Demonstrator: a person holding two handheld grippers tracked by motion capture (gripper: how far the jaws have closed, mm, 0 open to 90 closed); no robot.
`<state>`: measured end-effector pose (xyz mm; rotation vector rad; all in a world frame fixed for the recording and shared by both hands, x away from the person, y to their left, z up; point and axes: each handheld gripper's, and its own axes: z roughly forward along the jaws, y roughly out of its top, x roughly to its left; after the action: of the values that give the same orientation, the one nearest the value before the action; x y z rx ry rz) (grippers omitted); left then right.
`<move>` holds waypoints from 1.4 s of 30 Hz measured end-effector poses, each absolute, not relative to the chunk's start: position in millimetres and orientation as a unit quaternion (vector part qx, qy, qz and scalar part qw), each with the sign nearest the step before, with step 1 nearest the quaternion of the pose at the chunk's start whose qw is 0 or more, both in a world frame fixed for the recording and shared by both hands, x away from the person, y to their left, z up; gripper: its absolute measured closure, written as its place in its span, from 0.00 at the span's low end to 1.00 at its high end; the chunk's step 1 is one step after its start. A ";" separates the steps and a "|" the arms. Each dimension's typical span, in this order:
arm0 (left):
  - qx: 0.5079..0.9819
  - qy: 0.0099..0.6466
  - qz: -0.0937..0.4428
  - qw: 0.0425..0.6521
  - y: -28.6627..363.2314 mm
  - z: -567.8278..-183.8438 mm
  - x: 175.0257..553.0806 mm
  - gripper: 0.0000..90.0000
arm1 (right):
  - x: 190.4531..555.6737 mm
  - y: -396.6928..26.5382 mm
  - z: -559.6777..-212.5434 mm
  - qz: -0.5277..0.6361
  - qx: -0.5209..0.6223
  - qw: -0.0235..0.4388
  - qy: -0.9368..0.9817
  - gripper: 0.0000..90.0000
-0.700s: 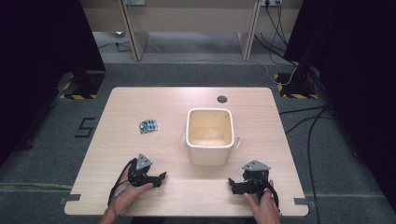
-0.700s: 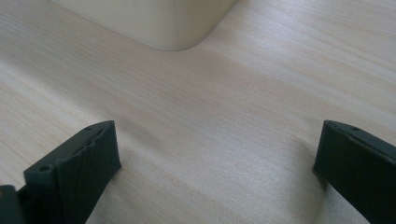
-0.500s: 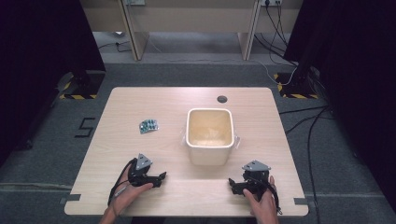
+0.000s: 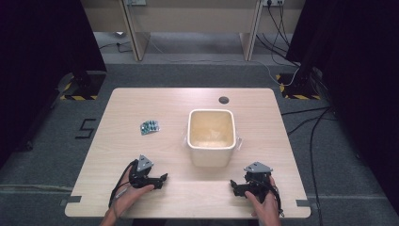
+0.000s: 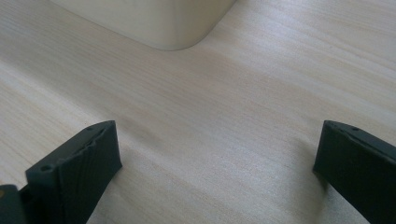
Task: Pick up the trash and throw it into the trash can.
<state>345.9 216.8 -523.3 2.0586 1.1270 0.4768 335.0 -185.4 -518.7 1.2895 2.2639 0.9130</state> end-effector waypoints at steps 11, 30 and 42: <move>0.788 0.448 0.162 0.389 224.6 -522.7 350.4 0.17 | 335.1 -185.4 -518.6 0.325 0.458 0.189 0.805 0.00; 0.745 0.503 0.191 0.394 253.4 -497.6 416.4 0.17 | 335.1 -185.2 -518.7 0.325 0.459 0.190 0.805 0.00; 0.724 0.538 0.210 0.377 263.6 -490.3 465.6 0.17 | 335.2 -185.3 -518.6 0.325 0.459 0.190 0.805 0.00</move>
<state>465.6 263.6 -490.3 1.8511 1.3756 0.5374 335.2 -185.3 -518.6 1.2902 2.2626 0.9122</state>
